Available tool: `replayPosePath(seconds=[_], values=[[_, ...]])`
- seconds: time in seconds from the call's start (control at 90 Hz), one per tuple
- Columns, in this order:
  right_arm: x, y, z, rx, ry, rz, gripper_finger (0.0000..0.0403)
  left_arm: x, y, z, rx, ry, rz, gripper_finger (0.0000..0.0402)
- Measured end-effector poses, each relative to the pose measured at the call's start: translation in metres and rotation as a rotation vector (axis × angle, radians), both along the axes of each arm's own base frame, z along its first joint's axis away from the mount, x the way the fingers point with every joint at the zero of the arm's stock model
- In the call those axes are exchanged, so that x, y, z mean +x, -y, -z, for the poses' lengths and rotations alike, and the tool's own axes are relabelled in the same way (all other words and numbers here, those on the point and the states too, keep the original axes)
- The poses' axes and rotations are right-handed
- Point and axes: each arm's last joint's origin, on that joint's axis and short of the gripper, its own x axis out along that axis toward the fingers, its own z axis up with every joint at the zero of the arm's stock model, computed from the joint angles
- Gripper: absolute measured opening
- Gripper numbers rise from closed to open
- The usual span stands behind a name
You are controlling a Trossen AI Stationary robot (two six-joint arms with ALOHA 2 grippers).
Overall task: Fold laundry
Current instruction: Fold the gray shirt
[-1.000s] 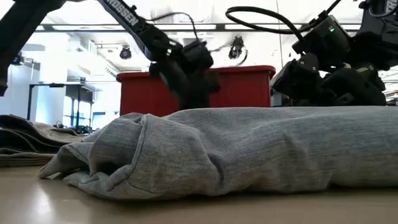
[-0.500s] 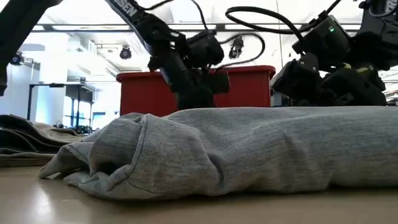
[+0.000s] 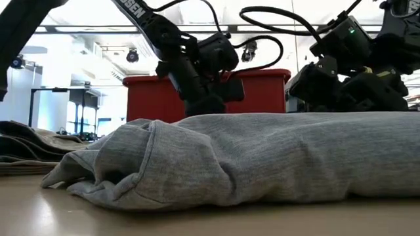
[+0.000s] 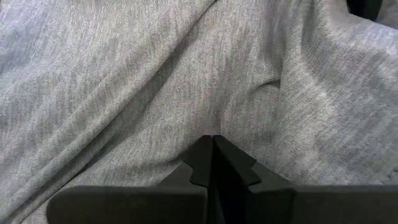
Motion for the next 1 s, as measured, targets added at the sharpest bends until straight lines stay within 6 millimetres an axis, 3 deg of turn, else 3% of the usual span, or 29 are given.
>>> replayPosePath(seconds=[0.089,0.267,0.544,1.0], values=[[0.000,0.000,0.000,-0.001,0.000,0.003,0.0000,-0.001,-0.001,-0.002,0.042,-0.004,-0.015,0.0083],[0.000,0.000,0.000,0.003,-0.003,0.010,0.0000,-0.002,-0.001,-0.008,0.098,0.005,0.001,0.0009],[0.000,0.001,0.000,-0.003,-0.002,0.018,0.0000,-0.006,-0.005,-0.030,0.109,0.049,-0.016,0.0001],[-0.001,0.001,0.001,-0.015,-0.004,0.035,0.0000,-0.016,-0.027,-0.043,0.085,0.050,-0.057,0.0000]])
